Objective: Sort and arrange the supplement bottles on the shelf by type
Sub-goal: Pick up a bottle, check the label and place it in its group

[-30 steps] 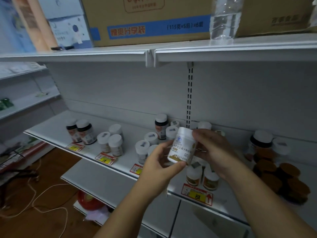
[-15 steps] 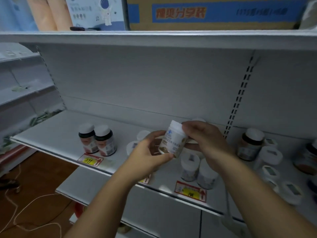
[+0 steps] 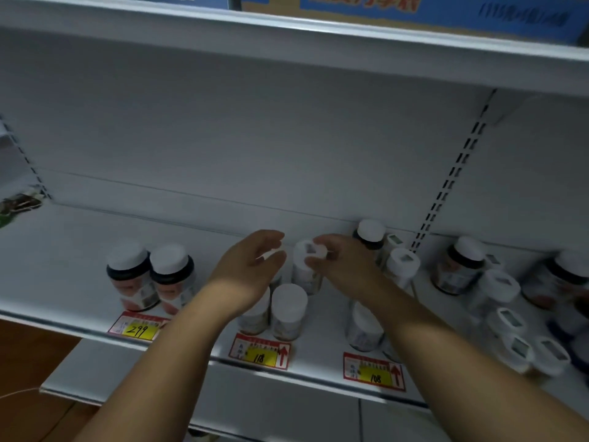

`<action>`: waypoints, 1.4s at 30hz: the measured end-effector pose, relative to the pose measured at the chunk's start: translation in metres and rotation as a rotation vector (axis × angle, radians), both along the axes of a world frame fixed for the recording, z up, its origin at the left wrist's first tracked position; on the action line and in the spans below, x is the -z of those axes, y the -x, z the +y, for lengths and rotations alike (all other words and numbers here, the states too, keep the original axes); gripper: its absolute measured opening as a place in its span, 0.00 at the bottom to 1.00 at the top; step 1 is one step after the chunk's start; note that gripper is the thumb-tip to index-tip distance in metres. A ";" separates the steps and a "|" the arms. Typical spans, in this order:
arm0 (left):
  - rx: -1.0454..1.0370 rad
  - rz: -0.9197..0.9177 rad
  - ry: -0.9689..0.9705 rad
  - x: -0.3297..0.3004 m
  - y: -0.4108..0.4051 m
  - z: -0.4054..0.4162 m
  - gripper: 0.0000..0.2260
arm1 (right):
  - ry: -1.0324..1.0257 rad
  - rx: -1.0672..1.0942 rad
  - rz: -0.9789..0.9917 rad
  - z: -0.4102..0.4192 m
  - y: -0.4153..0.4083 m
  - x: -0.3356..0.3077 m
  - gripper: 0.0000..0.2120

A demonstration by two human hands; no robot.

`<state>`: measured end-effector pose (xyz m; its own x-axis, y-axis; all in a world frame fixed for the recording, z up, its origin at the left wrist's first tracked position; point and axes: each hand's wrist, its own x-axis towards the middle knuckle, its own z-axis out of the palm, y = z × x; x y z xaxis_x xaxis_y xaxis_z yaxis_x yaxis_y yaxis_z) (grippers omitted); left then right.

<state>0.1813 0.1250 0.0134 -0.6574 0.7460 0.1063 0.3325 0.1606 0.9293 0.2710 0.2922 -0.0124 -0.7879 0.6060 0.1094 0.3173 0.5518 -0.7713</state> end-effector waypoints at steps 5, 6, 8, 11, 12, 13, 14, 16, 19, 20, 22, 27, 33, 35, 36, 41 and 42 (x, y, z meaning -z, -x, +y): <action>0.013 0.028 0.003 0.001 0.001 0.007 0.11 | 0.017 -0.104 -0.093 -0.006 0.000 0.017 0.19; 0.016 0.028 -0.007 0.002 0.000 0.009 0.11 | 0.018 -0.109 -0.100 -0.007 -0.001 0.018 0.18; 0.030 0.025 -0.031 0.004 -0.004 0.015 0.12 | 0.003 -0.107 -0.124 -0.007 -0.002 0.018 0.16; 0.057 0.056 -0.040 0.003 -0.012 0.026 0.12 | -0.110 -0.174 -0.210 -0.004 -0.001 0.012 0.15; 0.063 0.076 -0.045 0.001 -0.014 0.029 0.11 | -0.133 -0.196 -0.218 -0.002 -0.002 0.009 0.15; 0.065 0.092 -0.056 -0.001 -0.015 0.032 0.12 | -0.138 -0.199 -0.205 0.002 -0.004 0.005 0.16; 0.064 0.106 -0.068 -0.002 -0.017 0.034 0.12 | -0.143 -0.171 -0.162 0.008 -0.009 0.001 0.16; 0.063 0.125 -0.070 -0.006 -0.020 0.036 0.12 | -0.163 -0.012 -0.022 0.033 -0.027 -0.011 0.15; 0.078 0.107 -0.094 -0.009 -0.028 0.042 0.13 | -0.180 0.269 -0.050 0.085 -0.063 -0.024 0.17; 0.081 0.095 -0.103 -0.010 -0.033 0.045 0.13 | -0.203 0.292 -0.143 0.100 -0.073 -0.022 0.18; 0.084 0.099 -0.090 -0.011 -0.041 0.051 0.12 | -0.195 0.227 -0.368 0.115 -0.086 -0.013 0.21; 0.068 0.096 -0.052 -0.013 -0.054 0.060 0.10 | -0.168 0.186 -0.357 0.112 -0.090 0.011 0.13; 0.013 -0.037 -0.182 -0.011 -0.082 0.066 0.13 | -0.022 0.343 0.142 0.106 -0.121 -0.037 0.09; 0.055 -0.087 -0.199 -0.009 -0.101 0.075 0.15 | 0.153 0.263 0.287 0.090 -0.133 -0.054 0.12; 0.105 -0.106 -0.176 -0.008 -0.112 0.080 0.17 | 0.228 0.222 0.313 0.080 -0.135 -0.059 0.15; 0.109 -0.145 -0.190 -0.006 -0.137 0.094 0.21 | 0.321 0.193 0.340 0.043 -0.142 -0.070 0.22; 0.103 -0.185 -0.201 -0.006 -0.135 0.092 0.20 | 0.369 0.169 0.377 0.042 -0.145 -0.070 0.18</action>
<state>0.3161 0.2171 0.0194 -0.6014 0.7859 0.1438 0.1591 -0.0586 0.9855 0.4160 0.3340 0.0579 -0.6234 0.7724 0.1214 0.0422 0.1883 -0.9812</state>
